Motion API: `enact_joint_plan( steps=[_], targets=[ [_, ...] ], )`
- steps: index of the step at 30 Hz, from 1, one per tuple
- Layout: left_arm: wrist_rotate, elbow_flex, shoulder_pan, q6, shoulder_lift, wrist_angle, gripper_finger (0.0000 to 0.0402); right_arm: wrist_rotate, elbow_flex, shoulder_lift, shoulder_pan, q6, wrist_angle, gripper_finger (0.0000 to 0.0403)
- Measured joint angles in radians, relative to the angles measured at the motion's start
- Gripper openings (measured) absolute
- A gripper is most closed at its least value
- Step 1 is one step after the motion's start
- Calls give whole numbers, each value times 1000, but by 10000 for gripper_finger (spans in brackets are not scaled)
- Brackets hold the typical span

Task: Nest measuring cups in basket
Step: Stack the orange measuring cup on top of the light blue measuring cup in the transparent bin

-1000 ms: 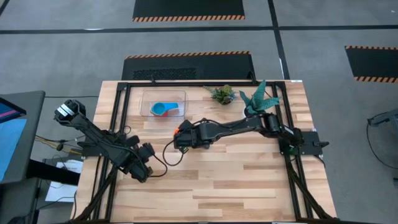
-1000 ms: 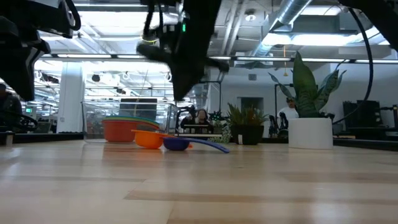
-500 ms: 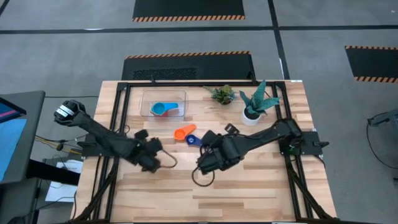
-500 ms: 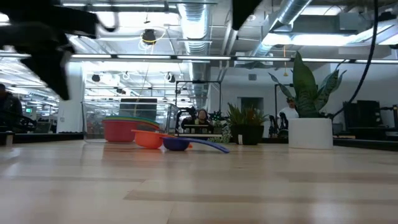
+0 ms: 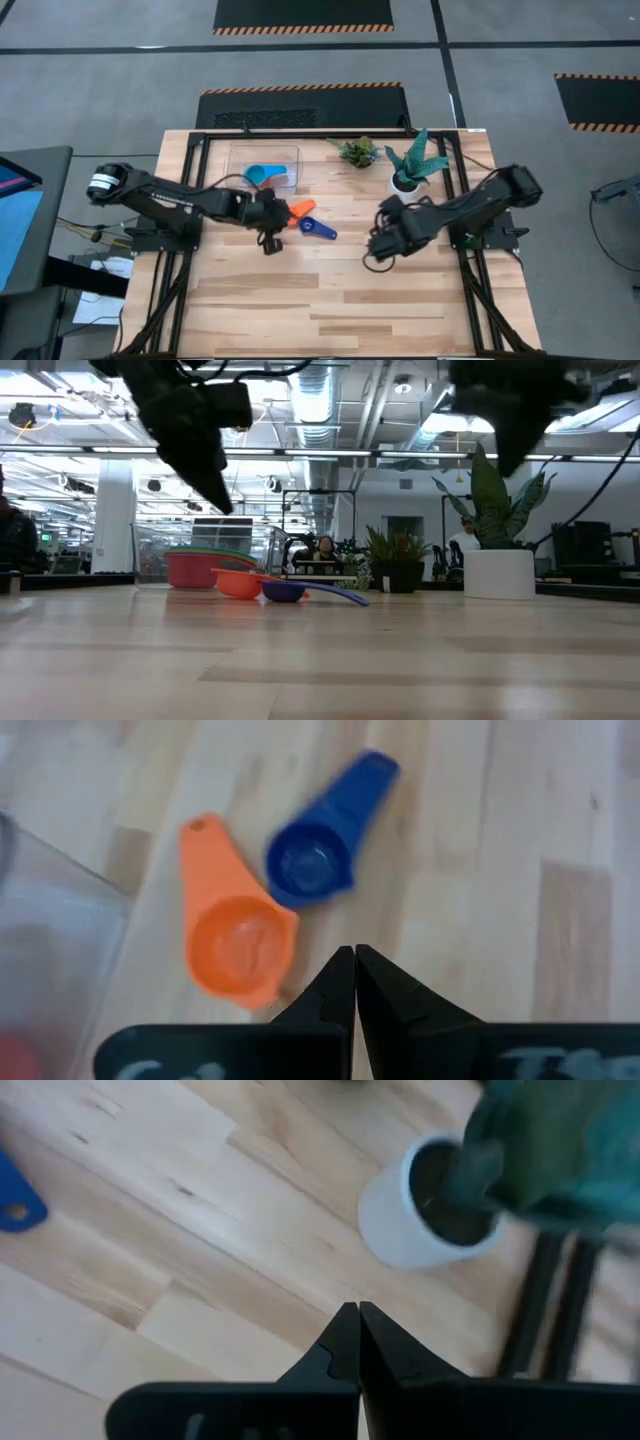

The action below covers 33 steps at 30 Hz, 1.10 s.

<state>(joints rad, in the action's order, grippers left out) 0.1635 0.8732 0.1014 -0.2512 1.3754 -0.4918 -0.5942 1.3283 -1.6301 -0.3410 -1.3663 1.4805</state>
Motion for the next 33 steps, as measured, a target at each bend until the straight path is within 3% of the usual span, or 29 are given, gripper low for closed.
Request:
enact_joint_plan(
  steps=[7,15,24,28,33],
  targets=[
    [-81,34,-97,3,0,23,15,-6,-360,200,4,-52,-392,14],
    [-78,73,-135,113,0,71,96,29,-646,282,119,92,-791,14],
    [-9,73,-136,127,0,40,187,129,-751,285,226,274,-1003,19],
    [25,113,-152,79,2,17,193,188,-751,285,272,360,-1056,18],
    [42,278,-185,93,101,-45,179,204,-751,285,332,407,-1112,16]
  ],
)
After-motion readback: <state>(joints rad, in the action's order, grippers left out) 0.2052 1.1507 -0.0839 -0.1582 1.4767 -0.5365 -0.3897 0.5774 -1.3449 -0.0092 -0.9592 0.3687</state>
